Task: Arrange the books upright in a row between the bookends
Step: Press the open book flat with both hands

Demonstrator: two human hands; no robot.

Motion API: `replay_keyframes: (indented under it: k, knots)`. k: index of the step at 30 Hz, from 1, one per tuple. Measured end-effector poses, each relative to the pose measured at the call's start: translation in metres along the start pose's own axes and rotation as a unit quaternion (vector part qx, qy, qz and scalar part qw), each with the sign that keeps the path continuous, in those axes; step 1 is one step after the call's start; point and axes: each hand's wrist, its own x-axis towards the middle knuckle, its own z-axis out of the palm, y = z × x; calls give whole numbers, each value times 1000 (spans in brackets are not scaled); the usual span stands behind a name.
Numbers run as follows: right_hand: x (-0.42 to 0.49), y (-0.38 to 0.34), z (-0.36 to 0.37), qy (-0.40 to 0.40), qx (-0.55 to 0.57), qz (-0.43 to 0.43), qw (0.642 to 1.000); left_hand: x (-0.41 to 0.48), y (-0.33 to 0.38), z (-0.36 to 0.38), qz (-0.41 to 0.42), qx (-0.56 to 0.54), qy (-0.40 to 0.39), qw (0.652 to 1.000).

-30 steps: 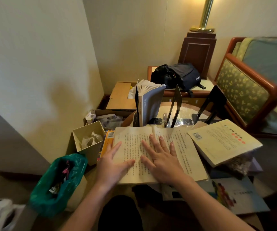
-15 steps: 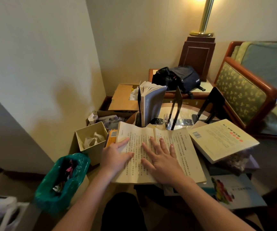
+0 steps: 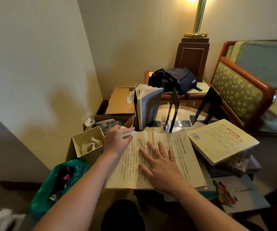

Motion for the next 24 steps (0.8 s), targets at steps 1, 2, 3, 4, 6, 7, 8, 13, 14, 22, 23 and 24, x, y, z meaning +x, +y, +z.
replay_keyframes:
  k: [1, 2, 3, 4, 6, 7, 8, 13, 14, 22, 23, 24]
  knots:
    - [0, 0, 1, 1, 2, 2, 1000, -2, -1, 2, 7, 2, 13, 1000]
    - [1, 0, 1, 0, 3, 4, 1000, -5, -2, 5, 9, 1, 23, 1000]
    - [1, -1, 1, -1, 4, 8, 1000, -10, -4, 6, 6, 1, 26, 1000]
    - [1, -1, 2, -2, 4, 11, 1000, -15, -6, 7, 5, -5, 24, 1000]
    - [1, -2, 1, -5, 1, 18, 1000, -27, -12, 4, 4, -14, -2, 1000]
    - [2, -3, 1, -5, 1, 20, 1000, -35, -14, 0, 5, -15, -23, 1000]
    - [2, -4, 1, -4, 2, 21, 1000, -44, -16, -4, 6, -19, -40, 999]
    - [0, -3, 3, 0, 4, 20, 1000, -90, -19, -21, -21, -52, -85, 995]
    - [0, -3, 4, -1, 3, 17, 1000, -97, -20, -22, -30, -60, -89, 994]
    - [-9, 9, -6, -5, 67, -30, 997, -111, -26, -27, -127, -203, -122, 963]
    - [-14, 14, -8, 0, 76, -24, 997, -109, -24, -28, -121, -209, -125, 962]
    - [-21, 21, -9, 8, 80, -7, 997, -109, -23, -30, -118, -213, -129, 961]
